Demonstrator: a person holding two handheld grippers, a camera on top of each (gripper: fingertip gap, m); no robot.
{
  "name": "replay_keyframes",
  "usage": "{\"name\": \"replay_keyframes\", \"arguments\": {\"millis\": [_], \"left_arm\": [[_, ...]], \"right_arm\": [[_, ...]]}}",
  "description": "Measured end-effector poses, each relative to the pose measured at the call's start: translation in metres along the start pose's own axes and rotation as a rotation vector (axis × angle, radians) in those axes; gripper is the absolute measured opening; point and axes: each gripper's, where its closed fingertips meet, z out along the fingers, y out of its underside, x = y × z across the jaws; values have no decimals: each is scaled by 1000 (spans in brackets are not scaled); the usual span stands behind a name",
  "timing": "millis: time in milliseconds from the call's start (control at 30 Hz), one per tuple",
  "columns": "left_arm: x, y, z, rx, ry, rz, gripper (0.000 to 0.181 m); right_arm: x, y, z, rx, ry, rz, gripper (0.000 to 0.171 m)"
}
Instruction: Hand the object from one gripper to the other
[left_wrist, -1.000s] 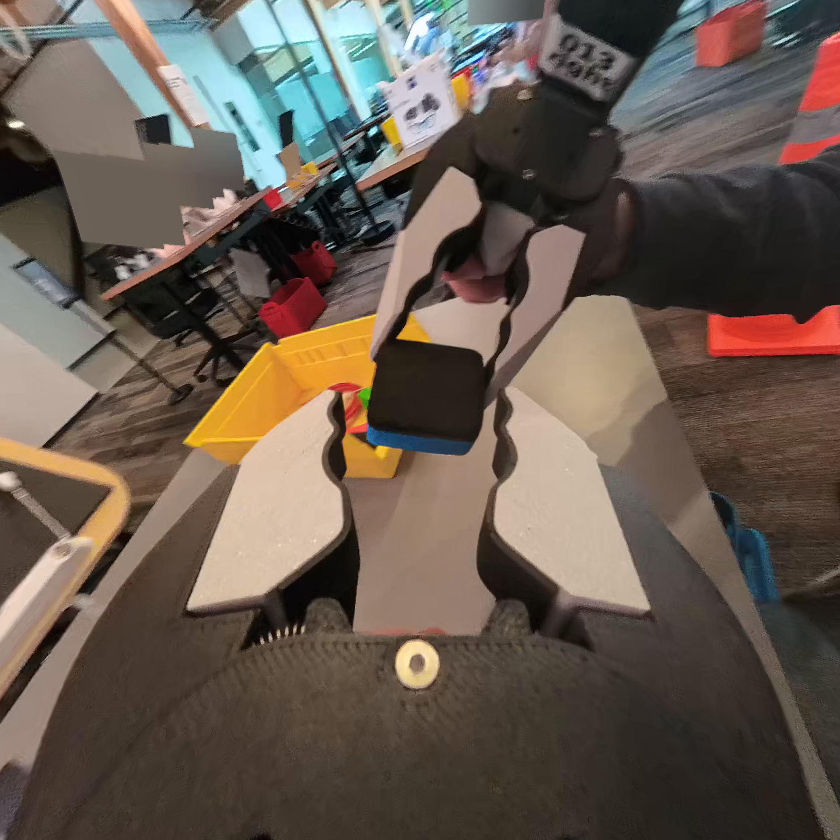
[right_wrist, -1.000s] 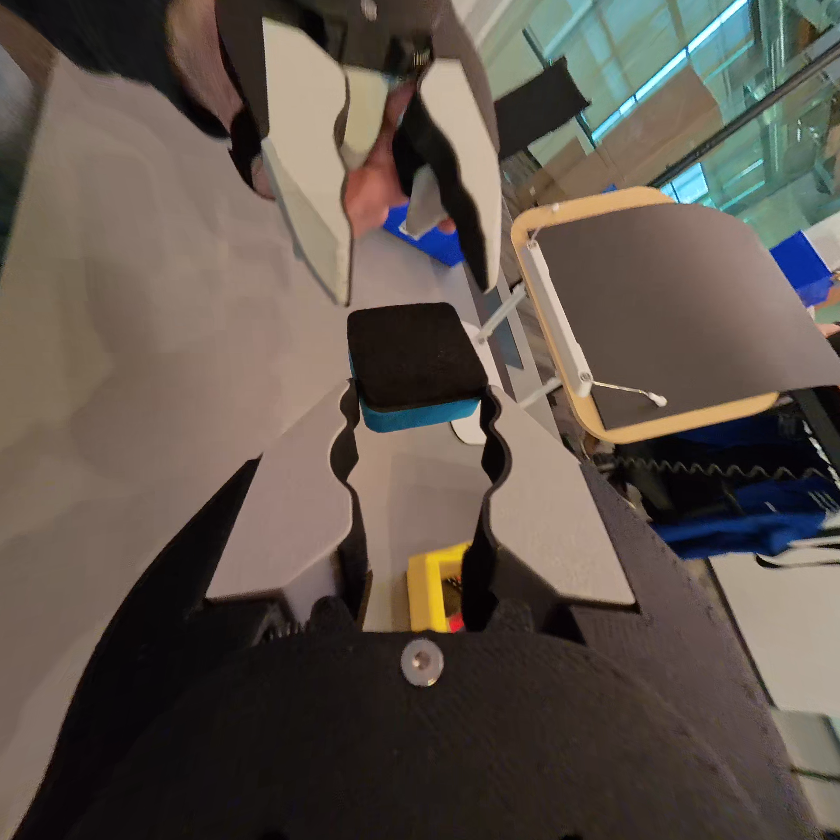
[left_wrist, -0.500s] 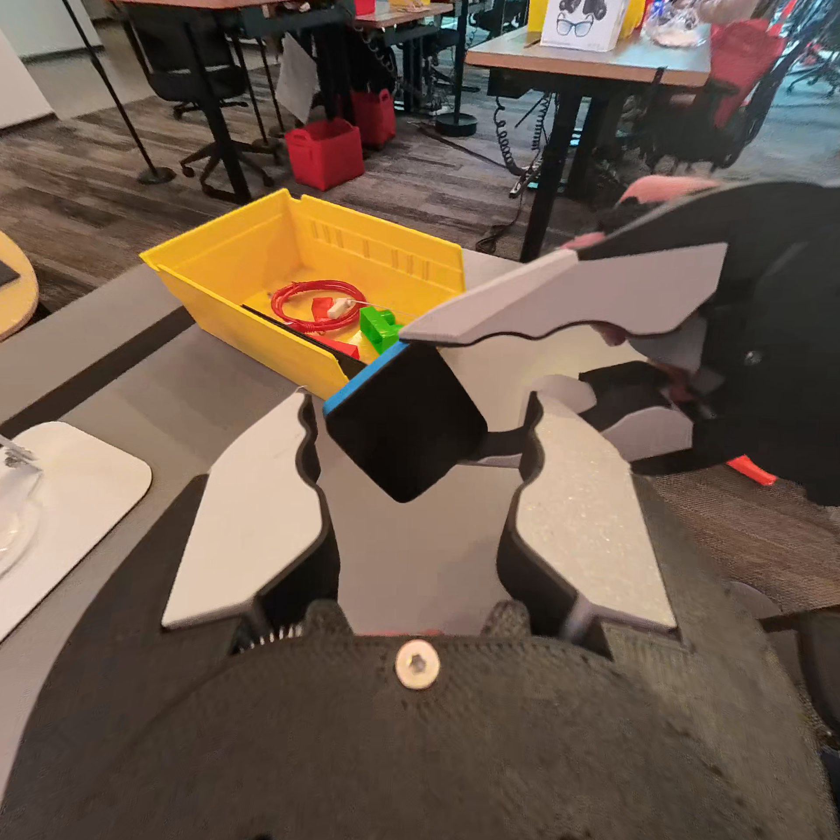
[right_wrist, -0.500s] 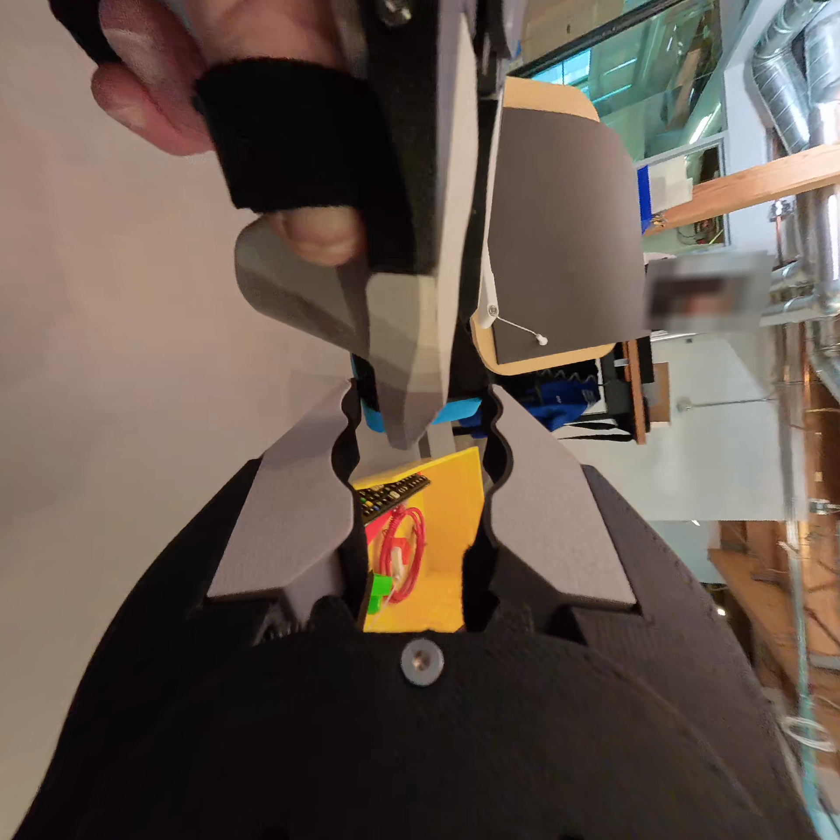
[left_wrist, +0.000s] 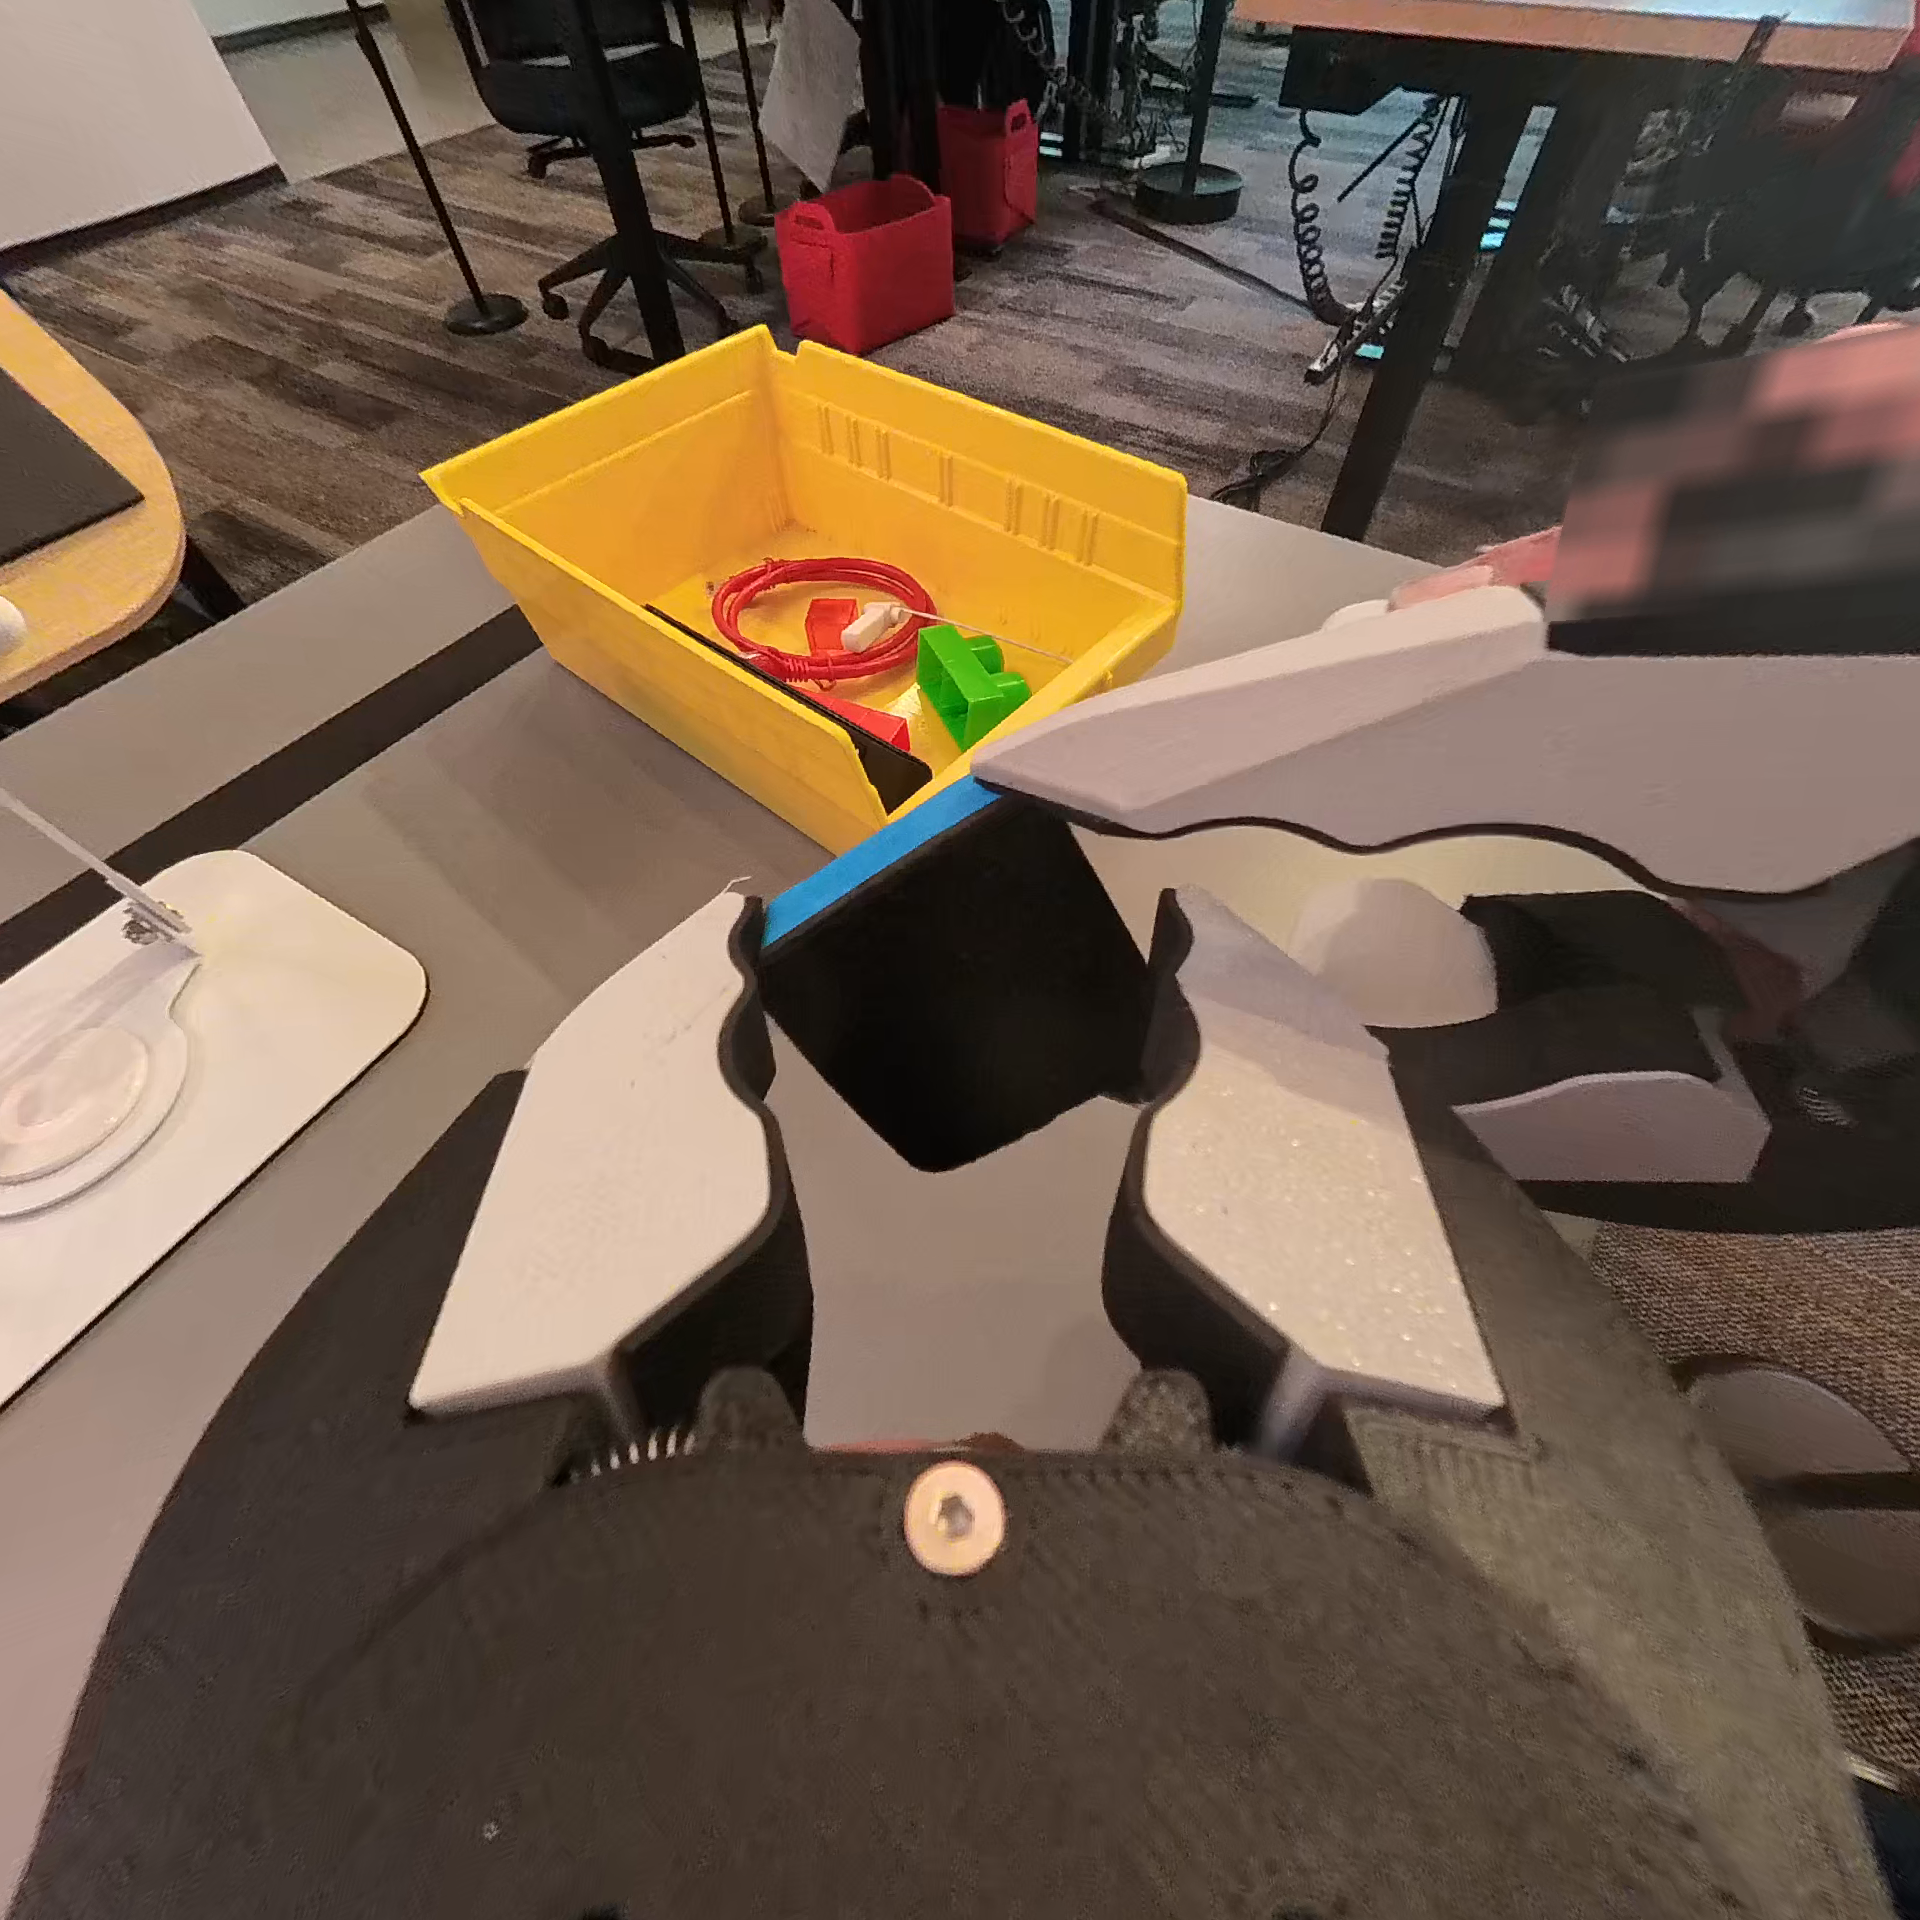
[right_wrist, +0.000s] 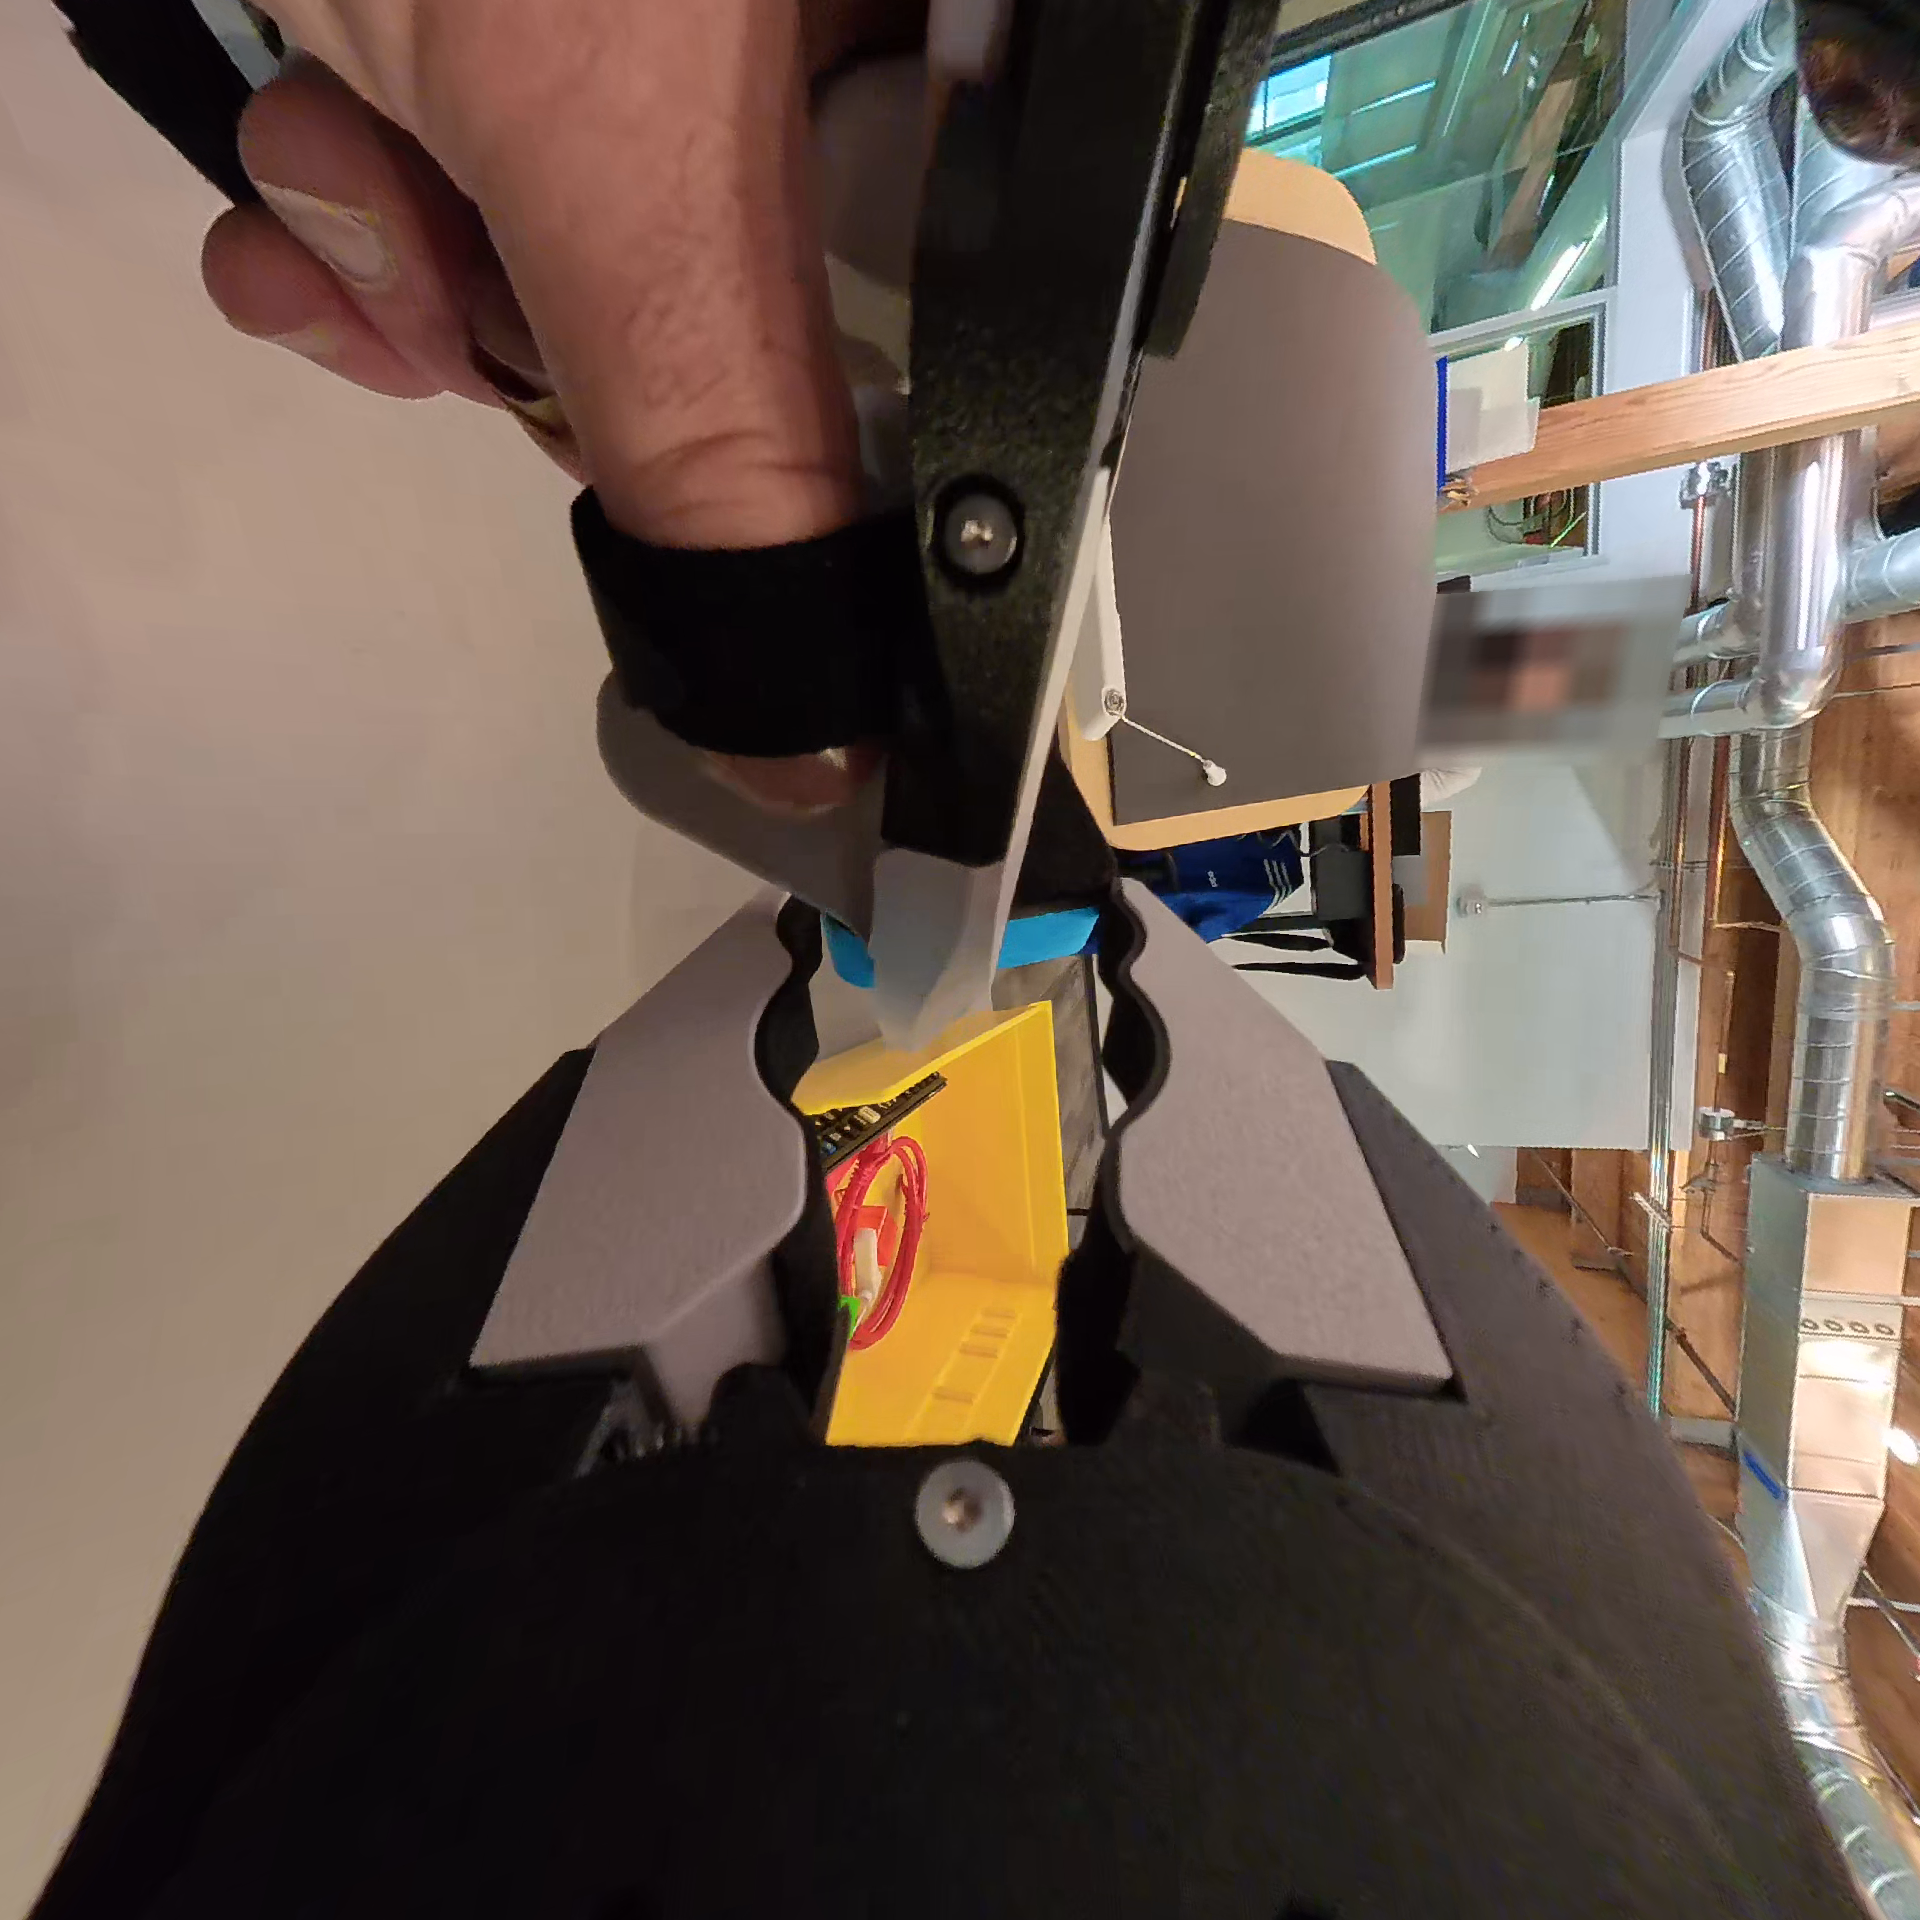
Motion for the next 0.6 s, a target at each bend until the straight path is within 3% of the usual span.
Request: {"name": "replay_keyframes", "arguments": {"millis": [267, 400, 600], "left_arm": [[1, -9, -7, 63, 57, -12, 68], [-1, -12, -10, 111, 153, -125, 68], [10, -35, -33, 303, 543, -368, 68]], "right_arm": [[8, -7, -5, 61, 8, 9, 52], [11, -12, -11, 142, -16, 110, 72], [24, -11, -28, 336, -78, 412, 86]]}}
